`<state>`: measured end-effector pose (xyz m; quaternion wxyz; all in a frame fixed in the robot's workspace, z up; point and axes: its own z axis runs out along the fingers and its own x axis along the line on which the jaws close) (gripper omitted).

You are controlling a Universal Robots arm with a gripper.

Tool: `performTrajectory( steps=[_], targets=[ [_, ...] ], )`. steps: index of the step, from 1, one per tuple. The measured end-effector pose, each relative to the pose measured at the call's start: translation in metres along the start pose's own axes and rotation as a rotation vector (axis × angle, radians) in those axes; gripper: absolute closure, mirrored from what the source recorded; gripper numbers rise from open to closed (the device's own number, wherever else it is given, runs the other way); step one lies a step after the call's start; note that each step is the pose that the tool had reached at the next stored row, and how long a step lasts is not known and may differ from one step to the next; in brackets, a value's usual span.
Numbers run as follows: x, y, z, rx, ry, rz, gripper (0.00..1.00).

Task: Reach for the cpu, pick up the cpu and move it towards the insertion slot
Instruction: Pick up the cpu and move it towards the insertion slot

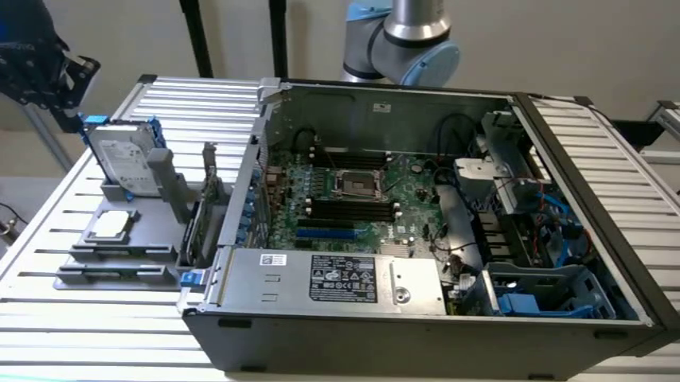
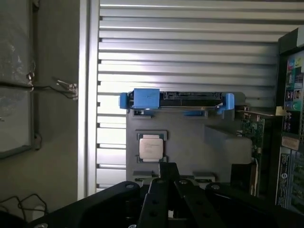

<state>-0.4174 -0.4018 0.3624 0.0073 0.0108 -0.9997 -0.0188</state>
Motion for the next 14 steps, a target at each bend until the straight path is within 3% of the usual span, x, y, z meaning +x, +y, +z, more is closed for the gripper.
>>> performTrajectory(
  steps=[6, 14],
  targets=[
    [0.013, -0.0009, 0.0057, 0.0006, 0.006, -0.002, 0.89],
    [0.015, -0.0009, 0.0059, 0.0009, 0.006, -0.003, 0.89]
  ],
)
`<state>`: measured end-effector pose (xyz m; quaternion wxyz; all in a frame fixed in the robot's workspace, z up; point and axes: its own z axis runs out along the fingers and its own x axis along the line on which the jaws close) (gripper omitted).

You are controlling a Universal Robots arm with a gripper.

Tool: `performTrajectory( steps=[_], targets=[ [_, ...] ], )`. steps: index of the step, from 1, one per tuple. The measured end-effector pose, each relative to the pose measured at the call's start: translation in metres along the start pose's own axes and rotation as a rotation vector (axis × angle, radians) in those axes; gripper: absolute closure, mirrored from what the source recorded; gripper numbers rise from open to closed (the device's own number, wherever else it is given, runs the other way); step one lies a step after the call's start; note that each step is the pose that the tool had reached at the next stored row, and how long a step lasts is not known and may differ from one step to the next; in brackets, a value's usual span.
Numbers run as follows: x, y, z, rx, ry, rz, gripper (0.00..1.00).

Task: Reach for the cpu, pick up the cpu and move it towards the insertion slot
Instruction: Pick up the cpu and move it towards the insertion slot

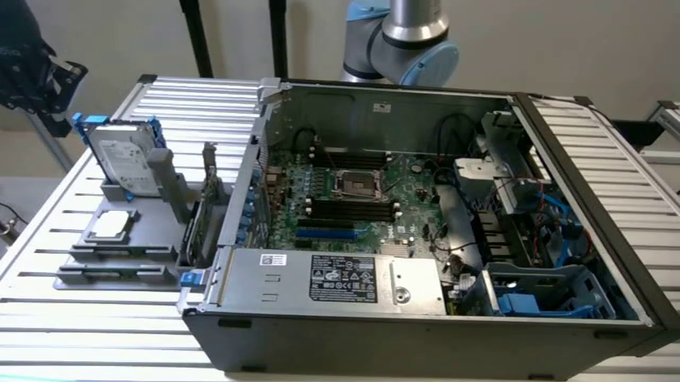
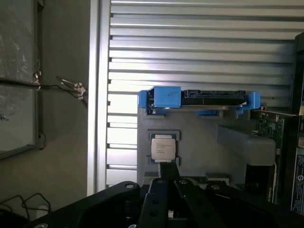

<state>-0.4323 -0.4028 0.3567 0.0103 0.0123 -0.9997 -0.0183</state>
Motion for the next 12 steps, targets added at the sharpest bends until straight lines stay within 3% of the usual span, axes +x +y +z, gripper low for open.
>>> performTrajectory(
  steps=[4, 5, 9, 11, 12],
  targets=[
    [0.0009, -0.0001, 0.0, 0.0, 0.0, 0.0, 0.82],
    [0.0013, -0.0001, 0.0001, -0.0001, -0.0001, 0.0, 0.7],
    [0.0027, -0.0002, 0.0, 0.0, 0.0001, 0.0, 0.59],
    [0.0031, -0.0002, 0.0, 0.0001, 0.0001, 0.0, 0.47],
    [0.0033, -0.0003, 0.0001, 0.0, 0.0, 0.0, 0.47]
  ],
)
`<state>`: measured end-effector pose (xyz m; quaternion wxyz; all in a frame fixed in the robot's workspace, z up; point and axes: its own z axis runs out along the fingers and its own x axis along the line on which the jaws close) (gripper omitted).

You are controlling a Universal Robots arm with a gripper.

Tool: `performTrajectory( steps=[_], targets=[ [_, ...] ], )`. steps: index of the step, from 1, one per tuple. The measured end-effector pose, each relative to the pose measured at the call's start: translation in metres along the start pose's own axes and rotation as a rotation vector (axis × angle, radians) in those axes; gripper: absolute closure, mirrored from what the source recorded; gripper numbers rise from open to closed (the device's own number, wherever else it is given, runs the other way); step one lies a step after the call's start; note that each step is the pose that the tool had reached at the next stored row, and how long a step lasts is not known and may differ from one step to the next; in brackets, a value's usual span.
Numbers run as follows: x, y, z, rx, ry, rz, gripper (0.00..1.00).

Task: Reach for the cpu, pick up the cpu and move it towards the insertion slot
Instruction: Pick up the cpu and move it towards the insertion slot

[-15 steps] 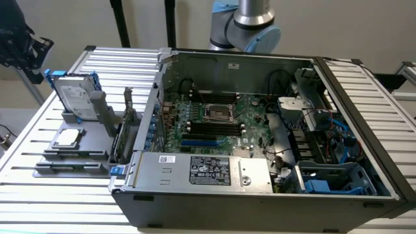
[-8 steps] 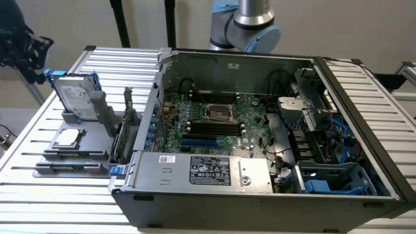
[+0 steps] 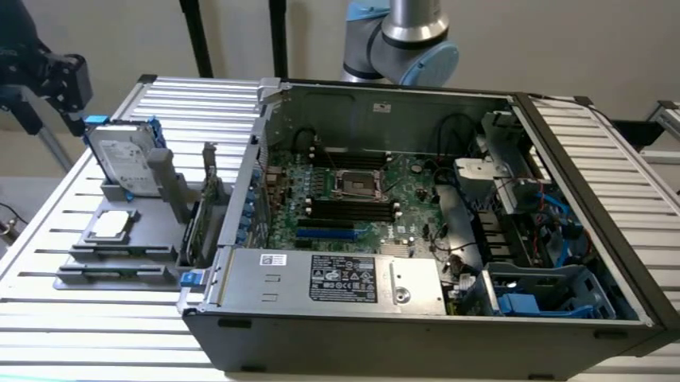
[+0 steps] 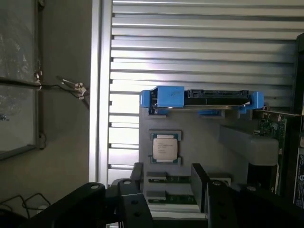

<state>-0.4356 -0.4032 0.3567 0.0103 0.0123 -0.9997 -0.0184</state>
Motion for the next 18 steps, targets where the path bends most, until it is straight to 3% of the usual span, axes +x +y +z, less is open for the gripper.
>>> performTrajectory(
  steps=[6, 13, 18],
  targets=[
    [0.0005, -0.0002, 0.0, 0.0, 0.0, 0.0, 0.24],
    [0.0012, -0.0006, 0.0005, -0.0001, -0.0001, 0.0, 0.24],
    [0.0018, -0.0021, 0.0075, 0.0, 0.0, -0.001, 0.24]
  ],
)
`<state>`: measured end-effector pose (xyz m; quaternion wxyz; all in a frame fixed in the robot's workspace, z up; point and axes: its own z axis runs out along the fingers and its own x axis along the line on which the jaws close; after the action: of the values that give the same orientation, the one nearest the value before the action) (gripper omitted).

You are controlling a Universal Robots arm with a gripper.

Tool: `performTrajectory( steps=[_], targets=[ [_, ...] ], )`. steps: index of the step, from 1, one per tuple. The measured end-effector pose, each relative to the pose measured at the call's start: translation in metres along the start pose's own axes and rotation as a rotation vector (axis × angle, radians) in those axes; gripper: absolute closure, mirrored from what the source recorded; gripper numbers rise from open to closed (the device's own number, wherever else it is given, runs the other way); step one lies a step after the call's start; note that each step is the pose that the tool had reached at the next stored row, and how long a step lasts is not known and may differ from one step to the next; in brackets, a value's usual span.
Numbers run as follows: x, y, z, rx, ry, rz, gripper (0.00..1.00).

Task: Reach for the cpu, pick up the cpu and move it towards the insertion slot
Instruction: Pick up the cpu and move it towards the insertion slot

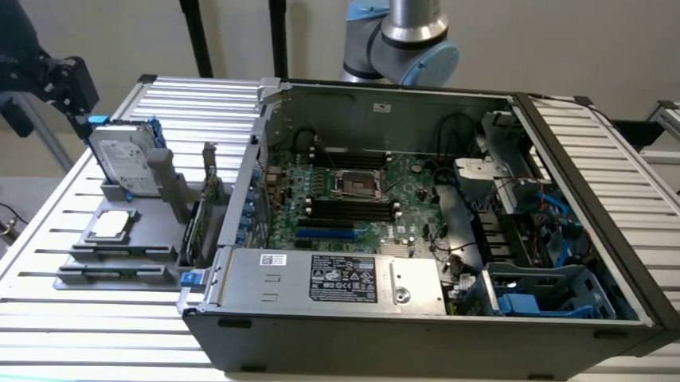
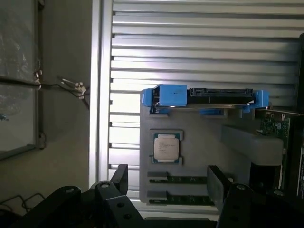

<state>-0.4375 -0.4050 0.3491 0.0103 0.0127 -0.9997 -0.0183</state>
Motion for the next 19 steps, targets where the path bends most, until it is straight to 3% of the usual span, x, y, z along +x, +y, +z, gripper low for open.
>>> performTrajectory(
  steps=[19],
  targets=[
    [0.001, -0.0117, 0.0341, 0.0001, 0.0002, -0.003, 0.24]
  ],
)
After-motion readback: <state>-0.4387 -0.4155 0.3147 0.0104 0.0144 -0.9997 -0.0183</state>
